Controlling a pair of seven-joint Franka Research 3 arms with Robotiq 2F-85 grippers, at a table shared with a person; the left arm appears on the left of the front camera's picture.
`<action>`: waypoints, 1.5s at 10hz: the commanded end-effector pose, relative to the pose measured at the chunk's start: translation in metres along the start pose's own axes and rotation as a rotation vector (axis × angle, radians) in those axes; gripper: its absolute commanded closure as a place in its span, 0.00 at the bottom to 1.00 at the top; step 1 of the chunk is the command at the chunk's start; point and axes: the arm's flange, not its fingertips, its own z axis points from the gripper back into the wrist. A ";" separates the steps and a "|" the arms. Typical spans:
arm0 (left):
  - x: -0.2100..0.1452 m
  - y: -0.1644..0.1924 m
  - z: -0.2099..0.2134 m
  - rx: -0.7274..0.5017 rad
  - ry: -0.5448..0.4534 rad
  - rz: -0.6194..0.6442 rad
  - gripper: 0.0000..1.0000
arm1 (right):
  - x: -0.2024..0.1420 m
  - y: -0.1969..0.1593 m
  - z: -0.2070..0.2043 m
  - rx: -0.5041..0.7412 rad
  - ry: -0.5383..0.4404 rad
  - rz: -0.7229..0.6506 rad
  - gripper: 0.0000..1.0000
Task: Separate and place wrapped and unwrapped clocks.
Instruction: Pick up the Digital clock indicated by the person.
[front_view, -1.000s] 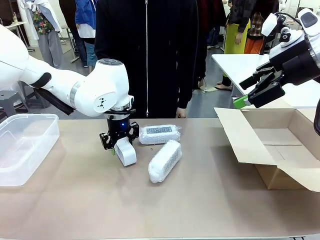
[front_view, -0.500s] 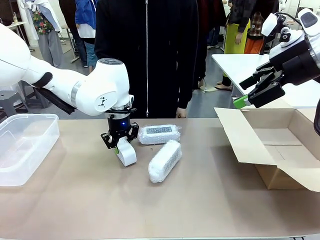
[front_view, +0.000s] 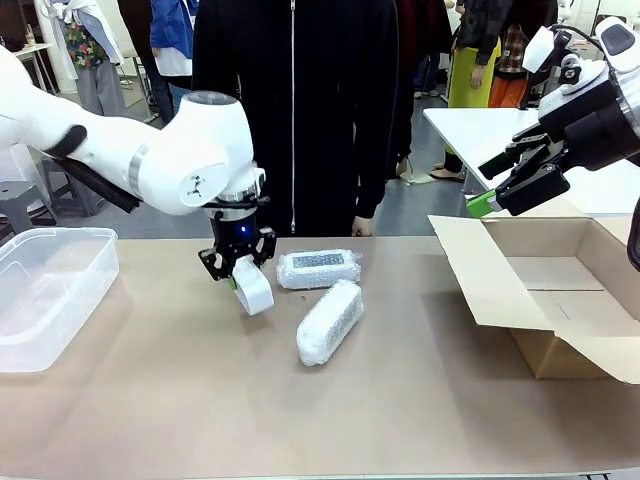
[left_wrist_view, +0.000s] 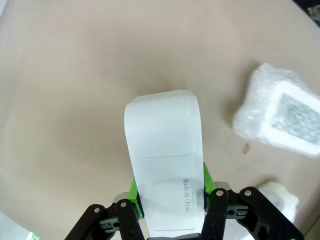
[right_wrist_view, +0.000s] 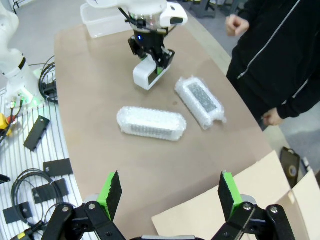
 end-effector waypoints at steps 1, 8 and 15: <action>-0.013 0.026 0.056 -0.038 0.029 -0.047 0.82 | 0.000 0.000 -0.001 0.021 -0.017 0.000 0.00; -0.070 0.074 0.225 -0.094 -0.195 -0.238 0.82 | 0.000 0.000 -0.001 0.021 -0.017 0.000 0.00; -0.076 0.073 0.235 -0.098 -0.163 -0.228 0.82 | 0.000 0.000 -0.001 0.021 -0.017 0.000 0.00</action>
